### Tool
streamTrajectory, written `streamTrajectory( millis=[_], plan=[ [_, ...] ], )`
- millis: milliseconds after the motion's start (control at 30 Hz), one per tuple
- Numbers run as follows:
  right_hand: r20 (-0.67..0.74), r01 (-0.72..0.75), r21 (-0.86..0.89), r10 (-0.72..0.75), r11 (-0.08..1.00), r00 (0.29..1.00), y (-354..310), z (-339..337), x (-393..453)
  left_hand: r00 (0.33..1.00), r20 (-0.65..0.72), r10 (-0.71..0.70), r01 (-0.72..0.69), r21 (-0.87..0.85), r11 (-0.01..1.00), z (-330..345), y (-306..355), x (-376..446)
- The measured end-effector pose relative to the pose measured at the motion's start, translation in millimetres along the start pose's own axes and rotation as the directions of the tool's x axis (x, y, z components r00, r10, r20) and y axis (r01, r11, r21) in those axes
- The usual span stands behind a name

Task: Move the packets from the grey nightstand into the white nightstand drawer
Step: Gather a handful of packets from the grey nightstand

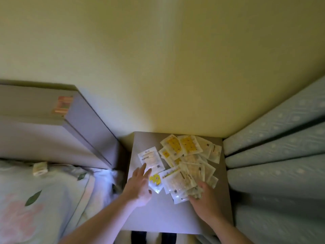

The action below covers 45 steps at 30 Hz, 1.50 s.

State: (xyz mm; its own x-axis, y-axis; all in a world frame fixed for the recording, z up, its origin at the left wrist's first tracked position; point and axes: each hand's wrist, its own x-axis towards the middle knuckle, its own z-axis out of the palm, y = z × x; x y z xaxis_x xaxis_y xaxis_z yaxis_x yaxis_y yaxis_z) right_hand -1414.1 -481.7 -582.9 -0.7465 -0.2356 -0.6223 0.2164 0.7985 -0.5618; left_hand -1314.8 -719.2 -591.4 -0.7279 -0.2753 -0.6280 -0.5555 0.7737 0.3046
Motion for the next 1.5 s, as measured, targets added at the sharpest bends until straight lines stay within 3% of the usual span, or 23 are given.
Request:
streamTrajectory(
  millis=[133, 300, 500, 733, 833, 933, 1000, 1133, 1333, 1500],
  plan=[
    [-0.139, 0.003, 0.004, -0.003, 1.0, 0.99, 14, 32, 36, 0.996, -0.027, 0.081, -0.076, 0.148, 0.986, 46, -21, 34],
    [-0.261, 0.047, -0.094, -0.071, 0.994, 0.963, 25, 60, 60, 0.96, -0.222, 0.173, -0.136, 0.17, 0.976, 94, -45, 35],
    [-0.346, 0.042, -0.118, -0.08, 0.992, 0.935, 27, 73, 69, 0.936, -0.251, 0.246, -0.182, 0.253, 0.95, 118, -56, 7],
    [-0.227, 0.026, 0.094, -0.004, 0.995, 0.974, 31, 68, 65, 0.888, -0.315, 0.336, -0.281, 0.208, 0.937, 89, -43, 17],
    [-0.159, 0.04, 0.181, -0.011, 0.983, 0.987, 34, 59, 62, 0.947, -0.136, 0.29, -0.262, 0.192, 0.946, 76, -36, 41],
    [-0.109, 0.04, 0.284, -0.01, 0.958, 0.994, 36, 51, 63, 0.965, 0.006, 0.261, -0.252, 0.289, 0.924, 74, -35, 59],
    [-0.097, 0.025, 0.398, 0.016, 0.917, 0.995, 39, 45, 64, 0.964, -0.014, 0.265, -0.243, 0.354, 0.903, 78, -37, 62],
    [-0.062, -0.024, 0.581, 0.073, 0.814, 0.995, 42, 26, 59, 0.924, -0.19, 0.332, -0.248, 0.362, 0.898, 89, -44, 50],
    [0.003, -0.121, 0.591, 0.149, 0.798, 0.989, 68, -1, 50, 0.932, -0.202, 0.301, -0.226, 0.326, 0.918, 89, -35, 23],
    [0.049, -0.191, 0.416, 0.188, 0.889, 0.981, 88, -8, 50, 0.935, -0.242, 0.26, -0.225, 0.162, 0.961, 78, -15, 30]
  ],
)
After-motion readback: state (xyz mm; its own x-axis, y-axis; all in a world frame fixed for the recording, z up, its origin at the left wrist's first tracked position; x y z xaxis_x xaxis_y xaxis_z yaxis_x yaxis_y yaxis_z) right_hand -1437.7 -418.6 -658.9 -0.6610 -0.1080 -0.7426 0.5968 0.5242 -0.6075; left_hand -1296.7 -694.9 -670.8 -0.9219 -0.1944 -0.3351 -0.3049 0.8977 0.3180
